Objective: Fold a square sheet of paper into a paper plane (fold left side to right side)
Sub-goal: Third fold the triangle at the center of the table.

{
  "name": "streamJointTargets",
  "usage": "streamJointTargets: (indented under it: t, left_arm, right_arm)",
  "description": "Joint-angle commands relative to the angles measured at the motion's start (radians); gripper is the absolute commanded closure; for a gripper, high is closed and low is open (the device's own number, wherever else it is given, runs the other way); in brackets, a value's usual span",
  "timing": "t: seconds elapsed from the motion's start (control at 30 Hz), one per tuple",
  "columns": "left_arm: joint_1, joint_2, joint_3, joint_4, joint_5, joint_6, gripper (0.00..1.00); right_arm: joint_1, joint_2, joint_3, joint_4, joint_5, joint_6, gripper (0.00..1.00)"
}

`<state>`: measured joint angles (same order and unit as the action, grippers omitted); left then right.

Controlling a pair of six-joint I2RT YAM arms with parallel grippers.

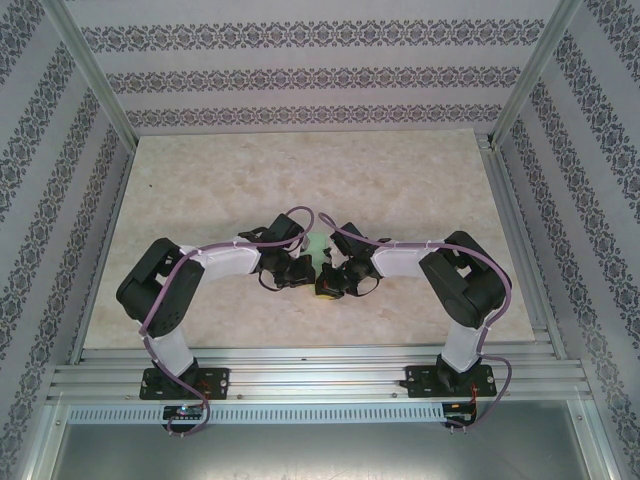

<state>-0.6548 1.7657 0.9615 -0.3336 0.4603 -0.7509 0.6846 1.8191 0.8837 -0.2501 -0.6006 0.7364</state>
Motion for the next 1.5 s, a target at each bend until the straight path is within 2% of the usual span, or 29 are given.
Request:
streamJointTargets:
  t: [0.0,0.3,0.47,0.77,1.13,1.33,1.47]
  left_arm:
    - [-0.003,0.091,-0.011,0.074,-0.14,-0.016,0.92]
    - [0.024,0.102,-0.019,0.117,-0.118,-0.02,0.9]
    - [0.031,0.119,0.005,0.063,-0.157,0.01,0.9]
    - [0.102,0.08,0.035,0.0,-0.203,0.099,0.87]
    - [0.176,0.126,0.111,-0.001,-0.227,0.168,0.86]
    - [0.209,0.12,0.093,-0.006,-0.258,0.201,0.86]
    - [0.243,0.093,0.075,0.004,-0.241,0.223,0.86]
  right_arm:
    - [0.012,0.078,-0.043,-0.121,0.158,-0.023,1.0]
    - [0.015,0.077,-0.042,-0.123,0.16,-0.023,1.0]
    - [0.016,0.075,-0.042,-0.139,0.172,-0.023,1.0]
    - [0.017,0.075,-0.036,-0.164,0.196,-0.025,1.0]
    - [0.023,0.074,-0.034,-0.174,0.203,-0.022,1.0]
    - [0.022,0.072,-0.034,-0.174,0.204,-0.022,1.0]
    - [0.022,0.069,-0.032,-0.172,0.203,-0.023,1.0]
